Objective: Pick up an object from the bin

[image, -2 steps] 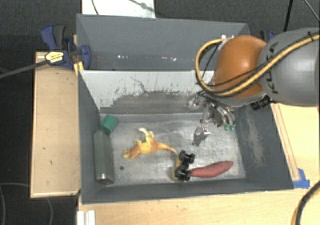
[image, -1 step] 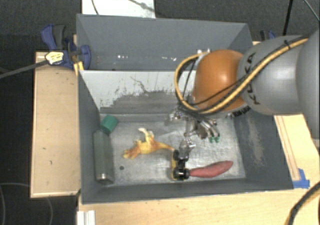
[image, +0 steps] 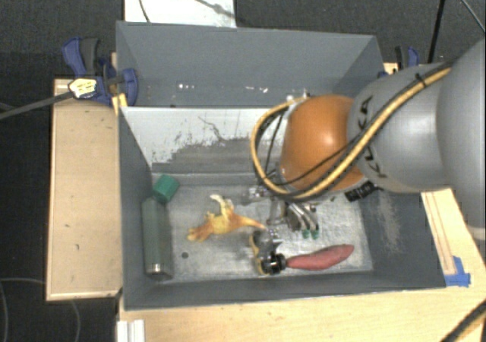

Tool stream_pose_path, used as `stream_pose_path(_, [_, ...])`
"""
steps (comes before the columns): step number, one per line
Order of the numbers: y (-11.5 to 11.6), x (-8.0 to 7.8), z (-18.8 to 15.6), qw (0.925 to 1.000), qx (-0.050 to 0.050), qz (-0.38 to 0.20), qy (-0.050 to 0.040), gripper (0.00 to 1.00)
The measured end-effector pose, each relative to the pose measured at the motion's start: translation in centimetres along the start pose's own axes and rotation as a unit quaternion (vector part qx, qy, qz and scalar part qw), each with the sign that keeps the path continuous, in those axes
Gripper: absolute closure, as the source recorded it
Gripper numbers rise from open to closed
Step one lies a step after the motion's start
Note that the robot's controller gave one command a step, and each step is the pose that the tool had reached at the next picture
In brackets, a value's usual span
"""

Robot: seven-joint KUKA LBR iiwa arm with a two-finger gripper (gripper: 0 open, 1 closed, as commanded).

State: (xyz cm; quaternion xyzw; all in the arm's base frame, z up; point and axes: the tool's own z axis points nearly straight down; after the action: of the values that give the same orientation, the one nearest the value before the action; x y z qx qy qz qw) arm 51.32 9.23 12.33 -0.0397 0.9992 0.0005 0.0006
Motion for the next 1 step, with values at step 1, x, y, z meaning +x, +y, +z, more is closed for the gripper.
stream_pose_path(1, [1.35, -1.79, 1.68, 1.0000, 0.000, -0.006, -0.0033, 0.00])
